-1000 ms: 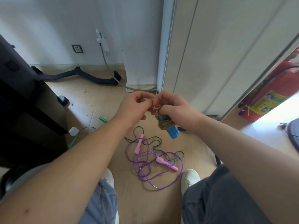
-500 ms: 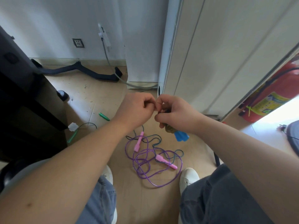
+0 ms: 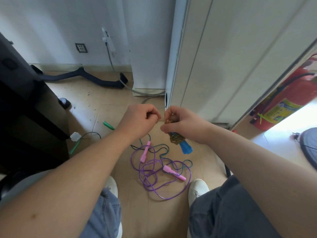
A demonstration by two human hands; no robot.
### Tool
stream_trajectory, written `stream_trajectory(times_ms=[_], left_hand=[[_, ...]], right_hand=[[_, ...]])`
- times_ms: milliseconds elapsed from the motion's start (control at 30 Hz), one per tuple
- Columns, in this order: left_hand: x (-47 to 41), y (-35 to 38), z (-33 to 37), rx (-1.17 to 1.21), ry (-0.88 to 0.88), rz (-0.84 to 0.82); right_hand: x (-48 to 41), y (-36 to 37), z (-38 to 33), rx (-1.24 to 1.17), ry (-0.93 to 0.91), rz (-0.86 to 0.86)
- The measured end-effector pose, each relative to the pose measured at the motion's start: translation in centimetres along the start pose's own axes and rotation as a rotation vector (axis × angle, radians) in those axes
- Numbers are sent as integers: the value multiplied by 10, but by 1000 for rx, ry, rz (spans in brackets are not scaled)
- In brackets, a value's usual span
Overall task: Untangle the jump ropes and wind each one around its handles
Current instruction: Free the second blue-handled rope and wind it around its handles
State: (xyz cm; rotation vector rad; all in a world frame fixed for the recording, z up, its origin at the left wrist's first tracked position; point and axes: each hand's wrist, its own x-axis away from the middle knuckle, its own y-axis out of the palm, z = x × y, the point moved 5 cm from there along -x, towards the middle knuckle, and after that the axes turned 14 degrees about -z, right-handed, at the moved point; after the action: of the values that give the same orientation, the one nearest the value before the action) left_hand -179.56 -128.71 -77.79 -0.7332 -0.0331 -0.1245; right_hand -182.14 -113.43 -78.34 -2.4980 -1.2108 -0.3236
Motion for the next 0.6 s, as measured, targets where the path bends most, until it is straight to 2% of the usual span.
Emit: stream_trajectory(times_ms=[133, 467, 600], left_hand=[[4, 7, 4, 128, -29, -21], [15, 15, 13, 422, -64, -41], [21, 12, 17, 568, -118, -18]], right_hand=[[2, -2, 4, 100, 81, 95], [14, -6, -4, 198, 96, 219], [23, -7, -15, 249, 37, 286]])
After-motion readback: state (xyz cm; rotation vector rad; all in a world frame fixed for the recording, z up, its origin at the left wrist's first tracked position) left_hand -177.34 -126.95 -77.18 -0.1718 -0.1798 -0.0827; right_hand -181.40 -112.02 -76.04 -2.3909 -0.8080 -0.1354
